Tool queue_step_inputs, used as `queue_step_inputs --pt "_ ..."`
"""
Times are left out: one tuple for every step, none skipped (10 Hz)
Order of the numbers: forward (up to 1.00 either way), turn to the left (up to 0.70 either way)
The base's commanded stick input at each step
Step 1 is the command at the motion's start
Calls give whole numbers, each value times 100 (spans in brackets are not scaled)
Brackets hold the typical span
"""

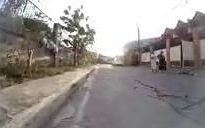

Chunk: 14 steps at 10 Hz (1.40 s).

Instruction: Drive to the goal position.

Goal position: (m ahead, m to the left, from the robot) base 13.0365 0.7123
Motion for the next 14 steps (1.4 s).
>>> queue_step_inputs --pt "100 0" --pt "100 0" --pt "100 0" --pt "100 0" --pt "100 0" --pt "100 0" --pt "100 0" --pt "100 0" --pt "100 0" --pt "100 -17" --pt "100 -39" --pt "100 -34" --pt "100 -29" --pt "100 -25"
